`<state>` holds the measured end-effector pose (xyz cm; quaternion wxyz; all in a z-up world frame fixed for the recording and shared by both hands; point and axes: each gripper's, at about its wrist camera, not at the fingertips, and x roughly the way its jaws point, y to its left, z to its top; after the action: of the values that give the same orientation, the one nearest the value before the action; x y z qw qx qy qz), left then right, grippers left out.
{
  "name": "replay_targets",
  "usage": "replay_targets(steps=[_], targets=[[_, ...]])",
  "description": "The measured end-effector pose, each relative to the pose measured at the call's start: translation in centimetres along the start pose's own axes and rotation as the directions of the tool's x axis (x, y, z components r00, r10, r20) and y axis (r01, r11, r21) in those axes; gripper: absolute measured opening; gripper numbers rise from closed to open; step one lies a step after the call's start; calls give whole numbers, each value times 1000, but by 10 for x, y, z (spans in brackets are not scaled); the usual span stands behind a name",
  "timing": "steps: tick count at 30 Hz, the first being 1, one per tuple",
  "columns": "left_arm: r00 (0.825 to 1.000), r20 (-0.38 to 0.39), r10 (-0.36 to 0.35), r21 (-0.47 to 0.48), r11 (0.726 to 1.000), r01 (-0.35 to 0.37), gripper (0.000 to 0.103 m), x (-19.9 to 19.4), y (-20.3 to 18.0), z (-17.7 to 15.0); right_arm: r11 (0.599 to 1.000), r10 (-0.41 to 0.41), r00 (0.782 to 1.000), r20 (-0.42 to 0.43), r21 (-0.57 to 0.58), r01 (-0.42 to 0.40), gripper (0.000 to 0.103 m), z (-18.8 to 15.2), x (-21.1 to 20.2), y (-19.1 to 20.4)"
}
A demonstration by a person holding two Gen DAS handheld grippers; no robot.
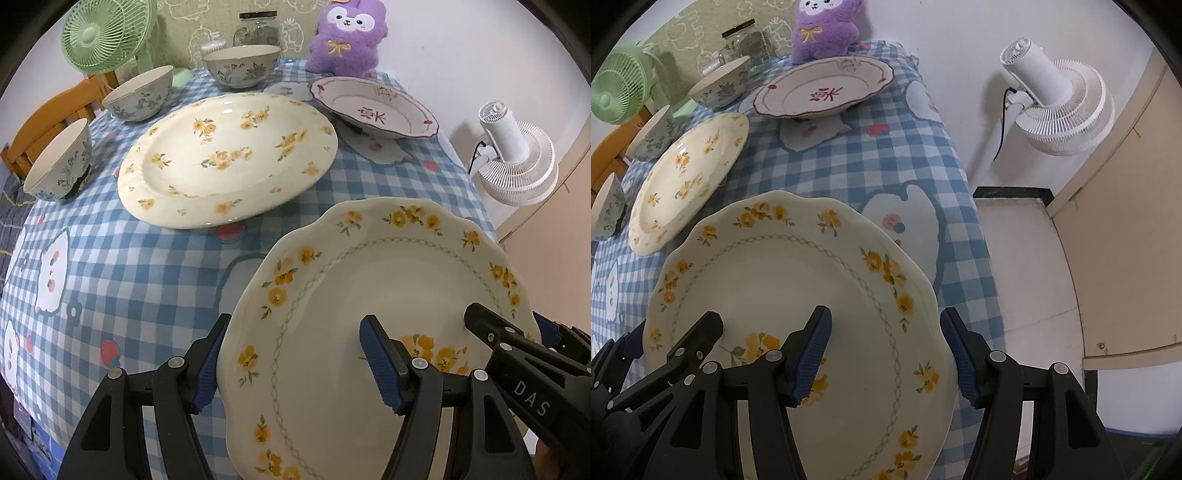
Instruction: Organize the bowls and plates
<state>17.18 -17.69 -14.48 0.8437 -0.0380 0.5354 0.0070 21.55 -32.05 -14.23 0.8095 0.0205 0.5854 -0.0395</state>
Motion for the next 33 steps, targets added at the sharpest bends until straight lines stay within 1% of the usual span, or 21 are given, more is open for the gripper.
replay_targets(steps=[8,13,16,17,22,23,28,30,33], targets=[[1000,-21,15,10,1000,-15,70,9,-4,-6,1000,5,1000,-6,18,-5,64,-4,9,-4],[1000,-8,24,24,999,-23,70,9,-6,-7,1000,5,1000,0,21,-5,64,-6,9,-3],[1000,-7,21,16,1000,-21,70,9,-5,-6,1000,9,1000,-4,19,-9,65,-7,9,-4],[1000,-7,20,14,1000,-20,71,9,-5,-6,1000,17,1000,-8,18,-17,66,-6,9,-4],[1000,-11,13,16,1000,-13,74,10,-6,-6,1000,29,999,-17,5,-29,66,-6,9,-4],[1000,-10,9,12,1000,-9,76,10,-5,-6,999,33,999,-17,6,-32,66,-6,9,-4],[1000,-20,21,15,1000,-20,77,11,-7,-5,1000,28,1000,-14,5,-28,67,-6,8,-5],[999,-18,27,12,1000,-27,81,9,-8,-5,1000,29,1000,-11,3,-29,70,-5,8,-7],[999,-12,32,7,999,-32,81,5,-7,-5,999,39,999,0,5,-39,75,-4,3,-11]])
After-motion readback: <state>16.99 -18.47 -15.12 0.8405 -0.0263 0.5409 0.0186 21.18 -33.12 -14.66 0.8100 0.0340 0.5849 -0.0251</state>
